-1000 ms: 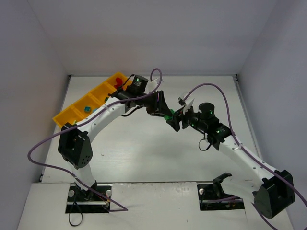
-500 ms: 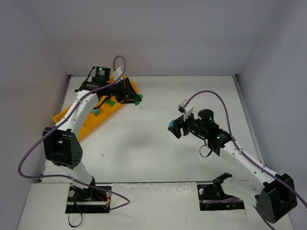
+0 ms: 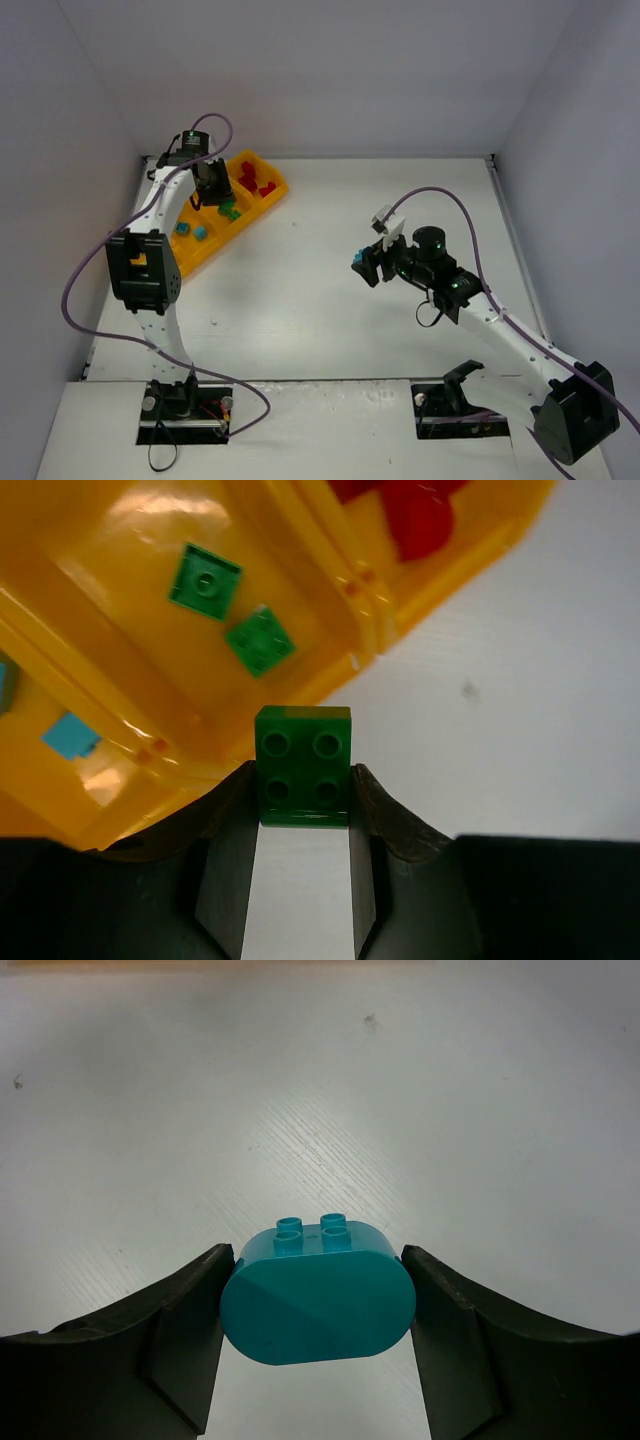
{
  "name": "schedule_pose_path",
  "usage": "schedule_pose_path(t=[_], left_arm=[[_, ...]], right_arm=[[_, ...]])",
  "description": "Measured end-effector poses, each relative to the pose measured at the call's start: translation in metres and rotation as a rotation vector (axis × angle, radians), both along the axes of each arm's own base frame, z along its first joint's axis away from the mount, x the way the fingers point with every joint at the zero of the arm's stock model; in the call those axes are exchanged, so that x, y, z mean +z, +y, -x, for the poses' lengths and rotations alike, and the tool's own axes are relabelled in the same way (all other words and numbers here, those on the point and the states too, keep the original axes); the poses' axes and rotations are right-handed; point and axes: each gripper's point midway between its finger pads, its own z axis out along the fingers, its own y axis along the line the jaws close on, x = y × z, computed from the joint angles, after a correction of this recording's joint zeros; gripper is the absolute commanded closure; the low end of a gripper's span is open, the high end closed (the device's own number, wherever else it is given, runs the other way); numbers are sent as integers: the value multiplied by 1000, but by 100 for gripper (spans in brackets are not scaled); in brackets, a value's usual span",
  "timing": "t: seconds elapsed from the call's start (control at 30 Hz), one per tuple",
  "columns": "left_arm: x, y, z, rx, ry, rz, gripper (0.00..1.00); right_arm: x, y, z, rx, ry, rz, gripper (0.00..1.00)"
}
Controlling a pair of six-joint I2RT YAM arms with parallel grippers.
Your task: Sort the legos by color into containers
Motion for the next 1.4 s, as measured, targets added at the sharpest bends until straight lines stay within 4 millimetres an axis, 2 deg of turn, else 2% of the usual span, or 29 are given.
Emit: schedule_pose_path(t=[0.13, 0.17, 0.3, 0.37, 0.5, 0.63, 0.73, 0.83, 0.9, 1.03, 1.13, 1.2, 1.33, 1.4], left_arm=[[-33, 30, -24, 92, 39, -115, 90], [-42, 34, -30, 107, 46, -138, 82], [-59, 44, -39, 140, 58, -192, 63], [-58, 47, -41, 150, 50, -207, 52], [-42, 50, -54, 165, -6, -214, 42], [-37, 49, -57, 166, -24, -211, 39], [-32, 40, -54, 136, -30, -167, 38], [-16, 18, -43, 63, -53, -65, 37], [0, -5, -29, -10, -70, 37, 35], [51, -70, 3, -213, -136, 262, 35], [84, -124, 35, -390, -173, 375, 32], [101, -164, 64, -520, -179, 440, 31], [117, -224, 118, -720, -145, 541, 30], [118, -243, 139, -779, -114, 569, 30]], right_arm=[[1, -1, -1, -5, -2, 1, 95], [1, -1, -1, -8, 0, 1, 95], [0, -1, -1, -12, 4, 0, 94], [0, -1, -1, -13, 4, 0, 94], [0, -1, -1, -13, 4, 0, 94], [4, 0, -3, -12, -2, -2, 94], [10, 2, -7, -8, -16, -4, 93], [17, 4, -8, 3, -33, -7, 92], [21, 5, -8, 15, -46, -10, 92], [28, 8, -9, 41, -78, -5, 92], [31, 9, -9, 65, -100, 4, 92], [34, 10, -9, 76, -114, 9, 92], [44, 14, -13, 103, -147, 12, 92], [47, 16, -13, 111, -158, 13, 92]])
